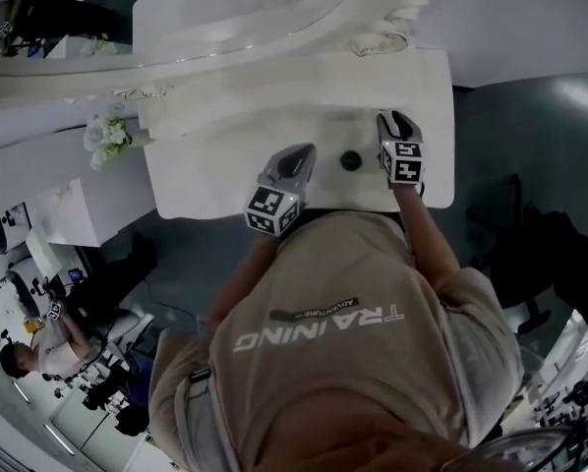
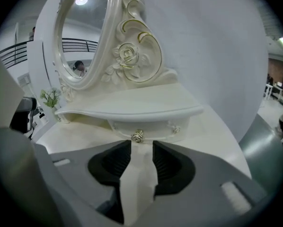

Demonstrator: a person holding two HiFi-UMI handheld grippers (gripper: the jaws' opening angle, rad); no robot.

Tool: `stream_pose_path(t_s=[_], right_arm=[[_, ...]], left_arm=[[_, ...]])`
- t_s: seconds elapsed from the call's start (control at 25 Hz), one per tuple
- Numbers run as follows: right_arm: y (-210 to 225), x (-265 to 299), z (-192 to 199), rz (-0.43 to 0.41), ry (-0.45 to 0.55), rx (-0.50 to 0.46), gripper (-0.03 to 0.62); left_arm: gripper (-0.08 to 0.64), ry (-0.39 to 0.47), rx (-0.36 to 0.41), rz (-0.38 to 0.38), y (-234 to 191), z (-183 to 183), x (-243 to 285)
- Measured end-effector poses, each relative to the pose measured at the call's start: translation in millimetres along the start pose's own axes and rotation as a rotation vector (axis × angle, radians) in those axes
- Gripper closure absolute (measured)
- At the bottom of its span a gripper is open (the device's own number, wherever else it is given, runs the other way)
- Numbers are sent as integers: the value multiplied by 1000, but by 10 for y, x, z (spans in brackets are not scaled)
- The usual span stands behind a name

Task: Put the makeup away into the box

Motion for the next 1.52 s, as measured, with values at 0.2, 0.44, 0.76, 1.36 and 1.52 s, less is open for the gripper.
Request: stream_pose_path(t_s=[0.2, 0.44, 0.76, 1.36, 1.52], right_arm=[[-68, 110, -91, -49, 13, 9, 443], [-96, 235, -157, -50, 9, 7, 445], [-89, 189, -130, -51, -20, 30, 489], [-282, 1, 80, 30, -24, 36, 491], [-301, -79, 154, 52, -22, 18, 491]], left_arm=[[554, -3, -7, -58, 12, 17, -15], [554, 31, -40, -94, -38, 75, -5], [554, 31, -34, -85, -59, 70, -94], [554, 50, -11, -14, -290, 176, -446], [554, 51, -1, 29, -278, 200, -458]])
Point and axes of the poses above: the fingertips, and each gripper's own axes: x forward along the fingers, y to its right, z out of its underside, the point moved 8 cm from there along -x, backward along the fingers, and after that the axes turned 6 degrees about z, right-handed, at the moved point
